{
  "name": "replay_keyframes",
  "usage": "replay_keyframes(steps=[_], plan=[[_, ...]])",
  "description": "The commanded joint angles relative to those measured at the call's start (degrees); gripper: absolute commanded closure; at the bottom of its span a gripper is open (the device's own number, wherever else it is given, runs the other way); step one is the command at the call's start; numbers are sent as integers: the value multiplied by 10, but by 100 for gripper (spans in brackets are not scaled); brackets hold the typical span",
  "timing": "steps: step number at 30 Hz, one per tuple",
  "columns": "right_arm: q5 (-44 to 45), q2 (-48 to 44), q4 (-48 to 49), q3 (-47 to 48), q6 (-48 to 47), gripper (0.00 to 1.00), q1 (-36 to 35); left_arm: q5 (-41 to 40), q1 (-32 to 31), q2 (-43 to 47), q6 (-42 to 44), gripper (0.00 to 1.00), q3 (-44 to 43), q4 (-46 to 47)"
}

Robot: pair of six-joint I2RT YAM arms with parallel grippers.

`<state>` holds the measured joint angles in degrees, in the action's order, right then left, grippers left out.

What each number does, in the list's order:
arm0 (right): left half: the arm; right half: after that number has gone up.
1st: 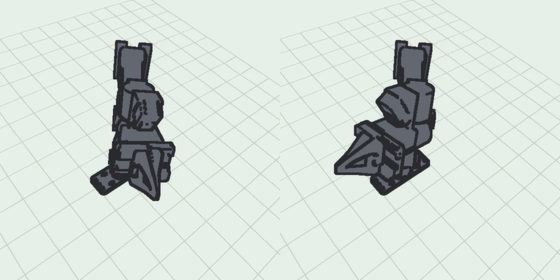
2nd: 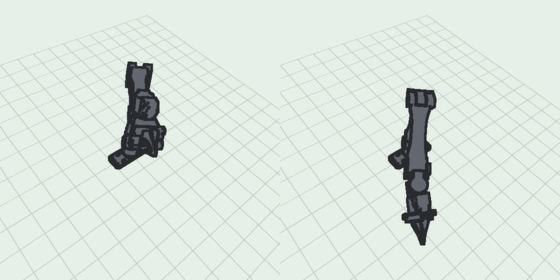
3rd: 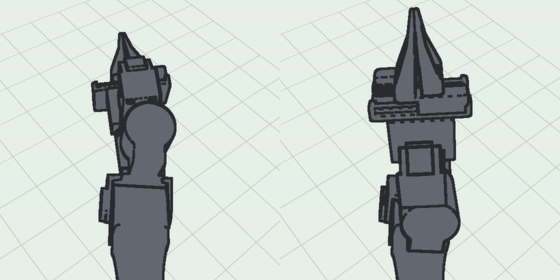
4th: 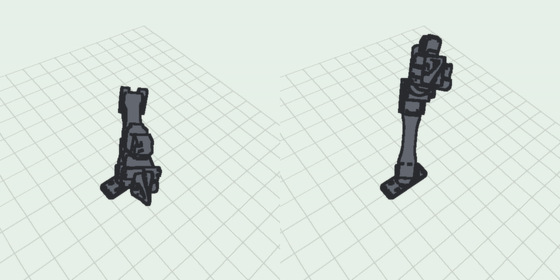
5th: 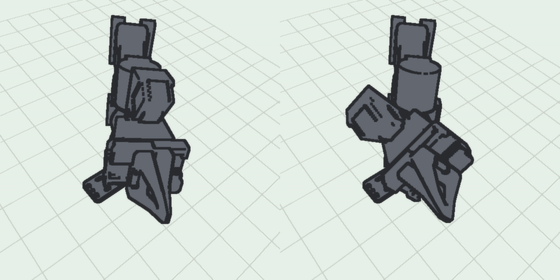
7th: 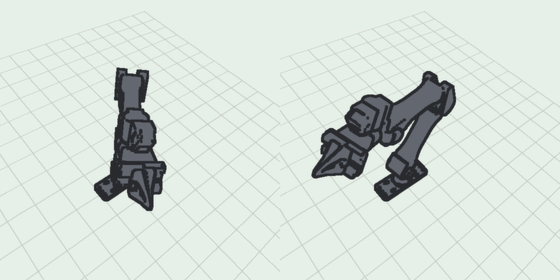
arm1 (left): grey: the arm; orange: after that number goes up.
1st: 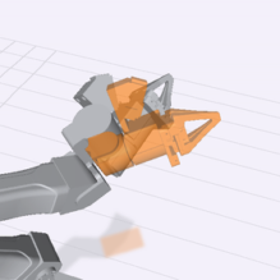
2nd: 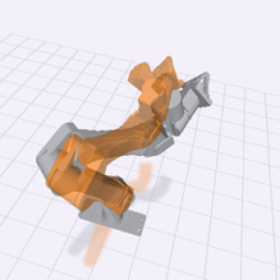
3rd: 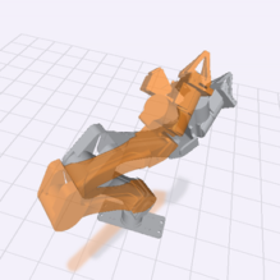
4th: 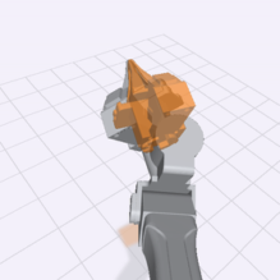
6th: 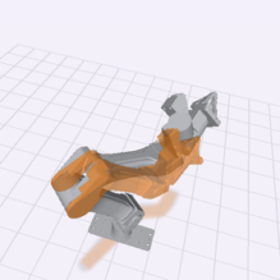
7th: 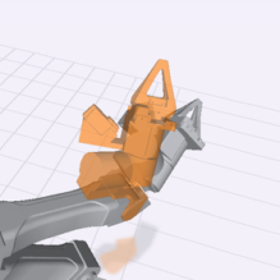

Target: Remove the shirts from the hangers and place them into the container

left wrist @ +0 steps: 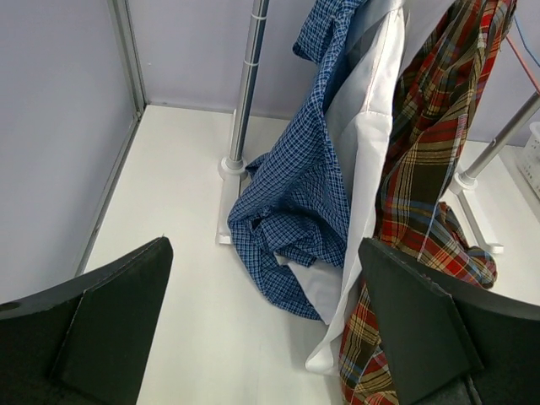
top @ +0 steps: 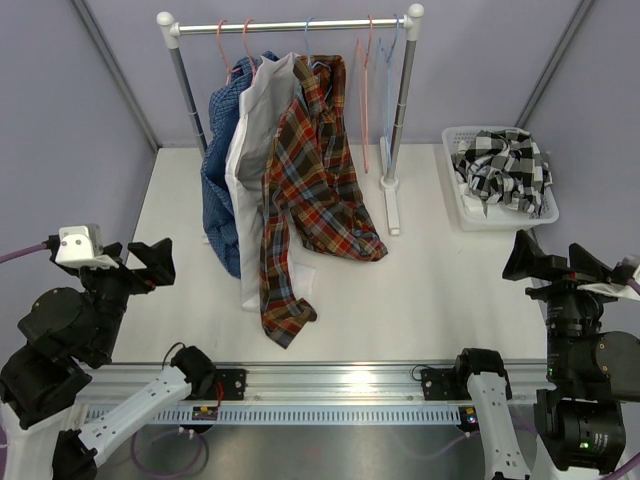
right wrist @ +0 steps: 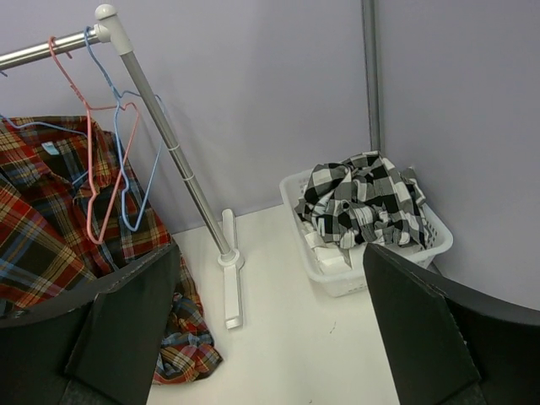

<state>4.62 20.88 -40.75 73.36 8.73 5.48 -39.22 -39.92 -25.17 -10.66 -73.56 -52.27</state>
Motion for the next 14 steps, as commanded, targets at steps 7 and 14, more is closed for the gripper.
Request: replay_keyframes(steps=[7,14], plan=[[3,-11,49,-39,10,1,-11,1,2,-6,-20,1,0,-10],[6,-12,44,-28,7,0,-11,8,2,-14,-21,1,10,-8]])
